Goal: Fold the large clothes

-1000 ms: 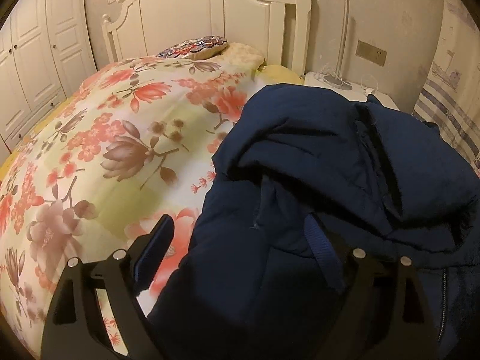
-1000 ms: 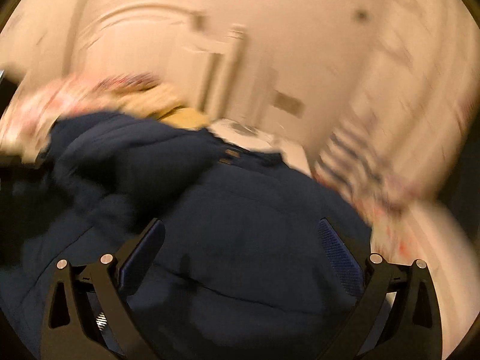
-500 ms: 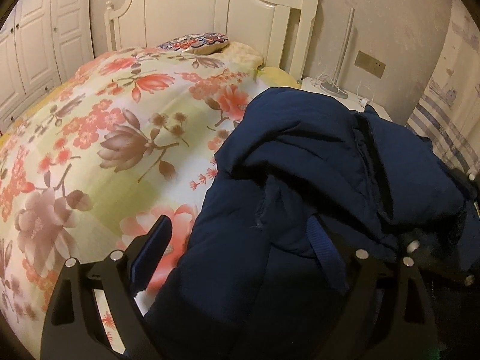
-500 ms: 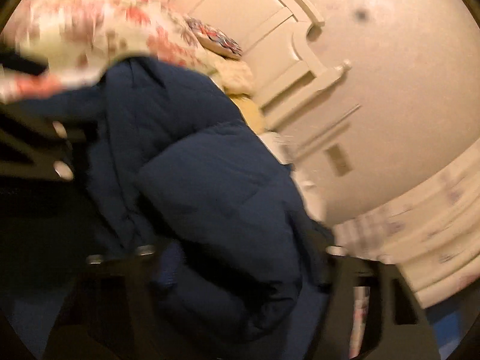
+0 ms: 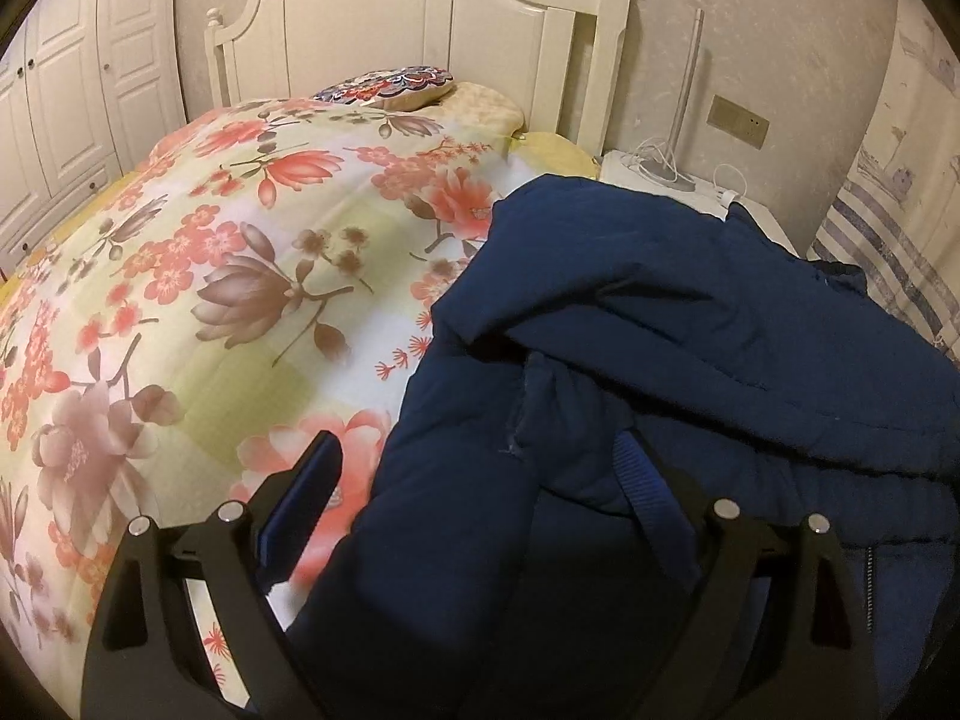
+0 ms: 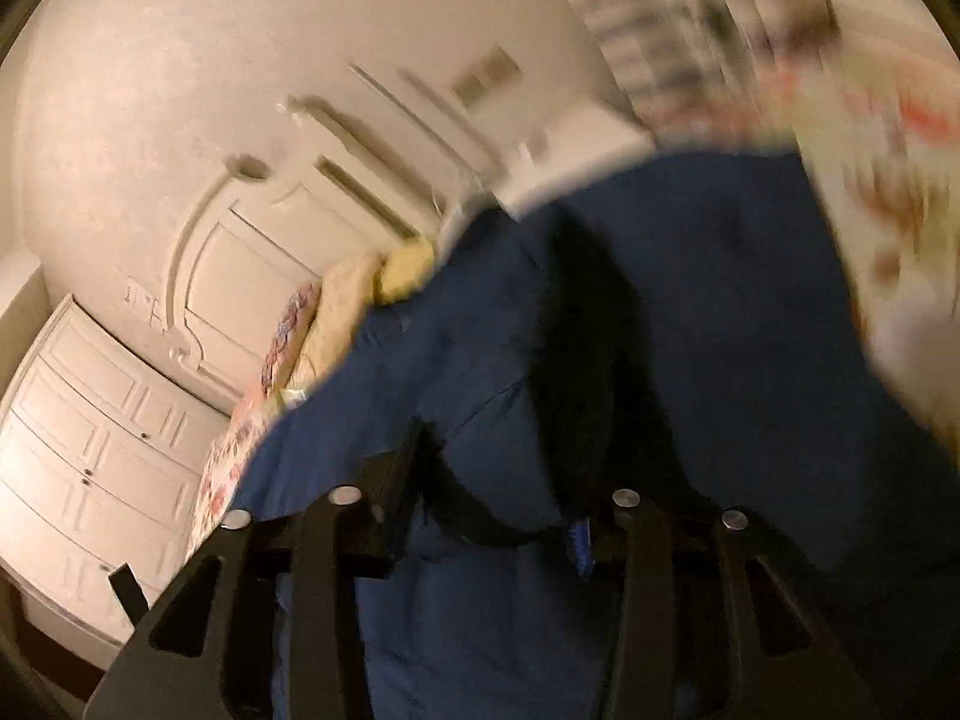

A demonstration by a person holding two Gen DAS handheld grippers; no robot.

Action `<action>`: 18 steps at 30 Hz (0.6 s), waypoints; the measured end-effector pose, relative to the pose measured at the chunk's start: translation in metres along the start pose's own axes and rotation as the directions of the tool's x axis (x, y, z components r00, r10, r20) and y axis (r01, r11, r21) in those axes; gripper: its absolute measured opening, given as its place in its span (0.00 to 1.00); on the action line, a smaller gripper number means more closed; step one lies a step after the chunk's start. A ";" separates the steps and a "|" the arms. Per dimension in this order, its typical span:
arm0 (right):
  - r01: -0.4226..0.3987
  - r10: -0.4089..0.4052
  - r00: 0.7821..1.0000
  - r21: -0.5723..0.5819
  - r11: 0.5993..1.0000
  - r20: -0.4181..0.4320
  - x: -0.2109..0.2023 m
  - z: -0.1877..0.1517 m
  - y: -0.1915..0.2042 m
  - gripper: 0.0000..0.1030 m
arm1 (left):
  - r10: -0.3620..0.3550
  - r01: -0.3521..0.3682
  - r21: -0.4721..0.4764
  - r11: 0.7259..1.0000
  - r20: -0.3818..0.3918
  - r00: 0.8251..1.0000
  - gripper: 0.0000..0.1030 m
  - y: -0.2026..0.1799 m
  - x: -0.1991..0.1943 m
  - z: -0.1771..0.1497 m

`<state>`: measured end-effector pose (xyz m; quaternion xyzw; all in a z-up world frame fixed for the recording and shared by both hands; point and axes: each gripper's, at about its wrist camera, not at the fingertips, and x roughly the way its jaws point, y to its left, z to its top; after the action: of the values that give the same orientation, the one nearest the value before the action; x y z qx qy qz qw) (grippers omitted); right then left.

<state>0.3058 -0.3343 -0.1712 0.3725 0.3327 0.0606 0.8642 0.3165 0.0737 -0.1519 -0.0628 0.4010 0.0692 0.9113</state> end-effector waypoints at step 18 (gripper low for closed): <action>0.238 -0.231 0.970 -0.130 0.962 0.068 -0.016 -0.008 0.013 0.26 | -0.002 0.002 -0.006 1.000 0.003 1.000 0.89 0.000 0.000 -0.001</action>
<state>0.2903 -0.3254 -0.1577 0.2714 0.3467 -0.0293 0.8974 0.3158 0.0731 -0.1523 -0.0657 0.3993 0.0696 0.9118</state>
